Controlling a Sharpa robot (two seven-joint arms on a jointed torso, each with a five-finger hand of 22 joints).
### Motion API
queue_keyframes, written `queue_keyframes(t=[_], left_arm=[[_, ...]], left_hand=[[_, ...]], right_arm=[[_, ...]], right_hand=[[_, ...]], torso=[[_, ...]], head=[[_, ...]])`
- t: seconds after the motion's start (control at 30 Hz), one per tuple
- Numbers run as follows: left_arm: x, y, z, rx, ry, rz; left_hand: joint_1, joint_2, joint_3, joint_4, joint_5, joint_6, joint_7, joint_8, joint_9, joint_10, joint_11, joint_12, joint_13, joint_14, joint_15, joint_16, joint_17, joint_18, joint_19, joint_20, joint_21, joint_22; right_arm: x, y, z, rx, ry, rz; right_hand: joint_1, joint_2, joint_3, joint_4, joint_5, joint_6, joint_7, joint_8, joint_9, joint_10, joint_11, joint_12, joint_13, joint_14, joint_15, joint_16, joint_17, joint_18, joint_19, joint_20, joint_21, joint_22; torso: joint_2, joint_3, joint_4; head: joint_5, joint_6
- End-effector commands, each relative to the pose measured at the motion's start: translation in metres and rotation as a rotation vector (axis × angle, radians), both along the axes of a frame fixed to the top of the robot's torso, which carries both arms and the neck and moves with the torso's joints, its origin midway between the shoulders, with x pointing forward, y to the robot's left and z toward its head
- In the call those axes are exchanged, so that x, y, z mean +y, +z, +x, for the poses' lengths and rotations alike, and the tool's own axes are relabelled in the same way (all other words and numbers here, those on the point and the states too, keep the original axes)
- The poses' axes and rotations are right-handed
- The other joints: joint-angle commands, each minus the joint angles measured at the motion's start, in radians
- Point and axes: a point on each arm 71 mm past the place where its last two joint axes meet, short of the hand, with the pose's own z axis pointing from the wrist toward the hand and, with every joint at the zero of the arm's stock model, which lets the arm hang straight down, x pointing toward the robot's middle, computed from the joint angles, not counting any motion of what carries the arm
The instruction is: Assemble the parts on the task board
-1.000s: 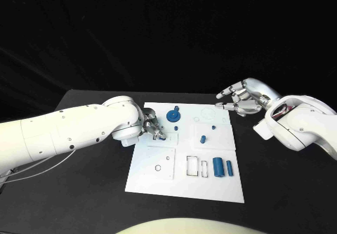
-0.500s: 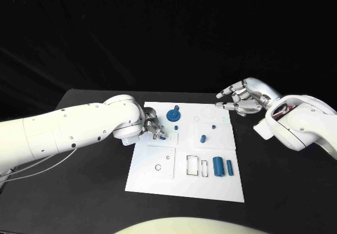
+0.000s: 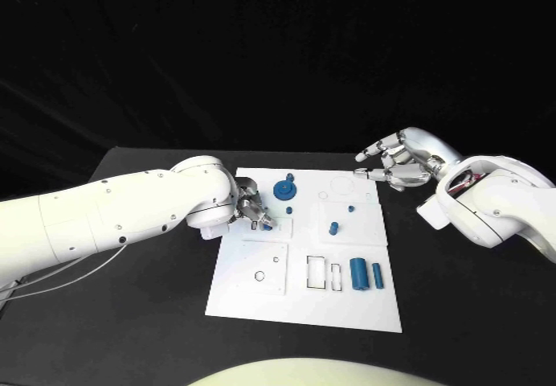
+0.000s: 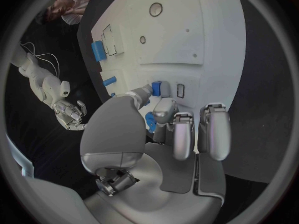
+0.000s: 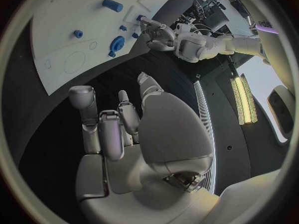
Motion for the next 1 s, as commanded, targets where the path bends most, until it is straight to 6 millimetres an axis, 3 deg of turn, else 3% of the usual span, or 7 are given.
queue_keyframes(t=[0.03,0.27,0.47,0.8,1.0], left_arm=[[-0.0014,-0.0028,-0.0020,0.027,-0.002,0.031],[-0.0014,-0.0026,-0.0008,0.020,0.005,0.030],[0.0007,-0.0024,-0.0004,0.016,0.010,0.031],[0.0028,-0.0004,-0.0001,0.005,0.032,0.011],[0.0034,0.0022,-0.0004,-0.006,0.039,-0.001]], left_hand=[[-0.019,0.000,-0.010,0.005,0.005,0.004,0.004,0.003,0.002,0.007,-0.001,0.000,-0.001,0.107,-0.006,0.002,0.263,-0.013,0.018,-0.007,0.007,0.065],[-0.066,-0.004,-0.056,0.027,0.005,0.008,0.006,0.004,0.008,0.011,0.001,0.003,0.002,0.107,-0.004,0.002,0.263,-0.013,0.018,-0.006,0.007,0.067],[-0.102,-0.018,-0.138,0.049,0.005,0.009,0.007,0.002,0.014,0.012,0.003,0.005,0.005,0.107,-0.002,0.002,0.263,-0.013,0.019,-0.004,0.007,0.068],[-0.108,-0.005,-0.273,0.093,0.005,0.010,0.006,-0.005,0.021,0.010,0.002,0.005,0.008,0.107,-0.003,0.002,0.263,-0.013,0.018,-0.004,0.006,0.067],[-0.109,0.004,-0.334,0.100,0.005,0.010,0.005,-0.008,0.025,0.010,0.002,0.005,0.010,0.107,-0.004,0.002,0.263,-0.012,0.018,-0.005,0.005,0.067]], right_arm=[[0.0012,-0.0001,-0.0009,-0.003,0.013,-0.006],[0.0010,0.0001,-0.0015,-0.005,0.013,-0.004],[0.0000,0.0002,-0.0016,-0.005,0.011,-0.004],[-0.0014,0.0002,-0.0009,-0.008,0.007,-0.005],[-0.0021,-0.0002,-0.0005,-0.009,0.006,-0.005]], right_hand=[[-0.006,0.005,-0.004,0.001,0.007,0.007,-0.002,0.005,0.002,-0.004,0.000,-0.003,0.000,0.047,-0.008,-0.005,0.073,0.013,-0.006,-0.003,-0.007,-0.001],[-0.005,0.005,-0.004,0.001,0.007,0.007,-0.002,0.006,0.002,-0.006,-0.001,-0.004,-0.002,0.046,-0.008,-0.007,0.071,0.014,-0.007,-0.003,-0.009,-0.003],[-0.005,0.005,-0.004,0.001,0.007,0.007,-0.002,0.006,0.002,-0.006,-0.001,-0.004,-0.002,0.046,-0.008,-0.007,0.071,0.014,-0.007,-0.003,-0.009,-0.003],[-0.006,0.005,-0.005,0.001,0.007,0.006,-0.002,0.006,0.002,-0.006,-0.001,-0.005,-0.003,0.045,-0.008,-0.008,0.069,0.014,-0.009,-0.003,-0.012,-0.005],[-0.007,0.004,-0.006,0.002,0.007,0.005,-0.002,0.006,0.002,-0.007,0.000,-0.005,-0.004,0.045,-0.008,-0.008,0.068,0.014,-0.010,-0.003,-0.014,-0.007]], torso=[[0.000,-0.0003,0.0008],[-0.001,-0.0007,0.0006],[-0.001,-0.0013,0.0014],[-0.001,-0.0018,0.0010],[-0.001,-0.0020,0.0006]], head=[[-0.001,0.002],[-0.002,0.001],[-0.004,0.002],[-0.002,0.005],[-0.002,0.006]])
